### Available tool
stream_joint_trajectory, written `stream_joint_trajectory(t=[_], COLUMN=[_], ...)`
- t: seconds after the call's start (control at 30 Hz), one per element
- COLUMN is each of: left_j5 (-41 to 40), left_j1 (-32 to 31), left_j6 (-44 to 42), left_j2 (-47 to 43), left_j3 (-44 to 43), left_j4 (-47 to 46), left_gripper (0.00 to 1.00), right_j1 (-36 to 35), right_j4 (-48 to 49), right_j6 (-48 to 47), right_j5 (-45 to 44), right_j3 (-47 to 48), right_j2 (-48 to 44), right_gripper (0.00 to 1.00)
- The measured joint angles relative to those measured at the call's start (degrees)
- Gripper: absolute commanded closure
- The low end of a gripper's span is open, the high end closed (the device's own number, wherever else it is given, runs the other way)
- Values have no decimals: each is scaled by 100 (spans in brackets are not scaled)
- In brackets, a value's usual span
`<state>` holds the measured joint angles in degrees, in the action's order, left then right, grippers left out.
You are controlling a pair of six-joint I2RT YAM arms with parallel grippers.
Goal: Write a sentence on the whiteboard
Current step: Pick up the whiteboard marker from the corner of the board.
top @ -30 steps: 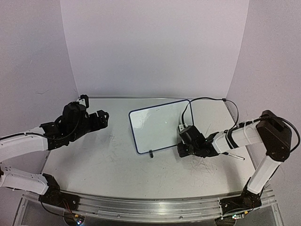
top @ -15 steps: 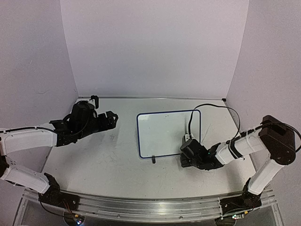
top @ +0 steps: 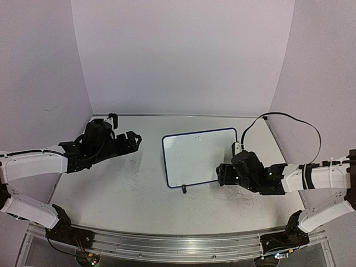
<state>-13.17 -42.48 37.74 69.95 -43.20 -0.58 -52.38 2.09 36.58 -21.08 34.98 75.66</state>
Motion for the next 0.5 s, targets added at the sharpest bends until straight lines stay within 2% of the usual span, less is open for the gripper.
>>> stream_joint_trajectory(t=[0.1,0.27,0.4,0.5], left_j5=[61,205,282,318], left_j1=[4,4,4,4], left_j6=[29,154,203,218], left_j2=[0,-70,-187,-199], left_j3=[0,13,20,20], left_j4=[-9,-11,-24,-58], left_gripper=[8,7,6,6], right_j1=[470,2068,3054,3572], right_j4=[-332,-633,-577,-404], right_j6=[50,-113,-470,-849], right_j5=[118,399,918,1369], right_j3=[-2,-7,-5,55], right_j2=[-484,-1067,-1018,-592], right_gripper=[25,22,21,21])
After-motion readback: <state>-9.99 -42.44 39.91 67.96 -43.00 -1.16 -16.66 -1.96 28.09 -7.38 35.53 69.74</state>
